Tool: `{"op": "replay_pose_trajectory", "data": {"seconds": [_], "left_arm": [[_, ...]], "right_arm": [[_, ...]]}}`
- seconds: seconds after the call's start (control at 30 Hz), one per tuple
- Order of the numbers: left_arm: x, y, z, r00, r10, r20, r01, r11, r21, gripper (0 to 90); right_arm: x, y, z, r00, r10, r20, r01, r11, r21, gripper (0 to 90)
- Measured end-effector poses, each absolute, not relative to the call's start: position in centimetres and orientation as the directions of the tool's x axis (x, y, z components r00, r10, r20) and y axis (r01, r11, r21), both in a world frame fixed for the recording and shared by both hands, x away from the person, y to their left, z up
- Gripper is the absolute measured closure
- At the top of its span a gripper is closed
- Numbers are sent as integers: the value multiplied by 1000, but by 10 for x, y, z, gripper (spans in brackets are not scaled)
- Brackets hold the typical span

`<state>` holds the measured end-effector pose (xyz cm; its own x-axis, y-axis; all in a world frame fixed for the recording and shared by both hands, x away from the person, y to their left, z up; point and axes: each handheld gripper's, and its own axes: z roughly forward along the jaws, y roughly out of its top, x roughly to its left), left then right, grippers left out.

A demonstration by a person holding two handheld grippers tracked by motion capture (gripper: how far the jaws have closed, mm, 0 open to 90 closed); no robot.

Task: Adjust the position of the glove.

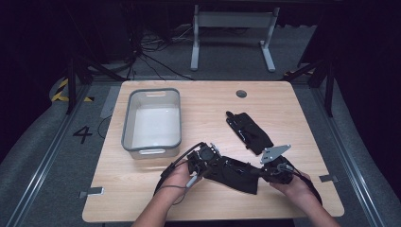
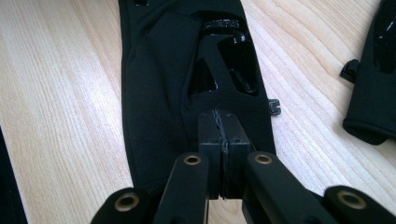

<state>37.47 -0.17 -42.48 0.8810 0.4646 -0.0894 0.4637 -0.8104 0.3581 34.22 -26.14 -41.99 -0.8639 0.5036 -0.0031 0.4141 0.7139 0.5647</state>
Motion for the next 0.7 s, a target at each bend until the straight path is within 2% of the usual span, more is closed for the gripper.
{"op": "replay_pose_trajectory", "data": {"seconds": [0.43,0.7], "left_arm": [[358,-19,-429,913,373,-167,406,-874,267,896],[352,-24,-429,922,330,-204,375,-892,251,888]], "right_arm": [[345,-269,-416,-851,524,15,433,686,585,891],[347,-271,-415,-848,529,20,437,680,589,891]]}}
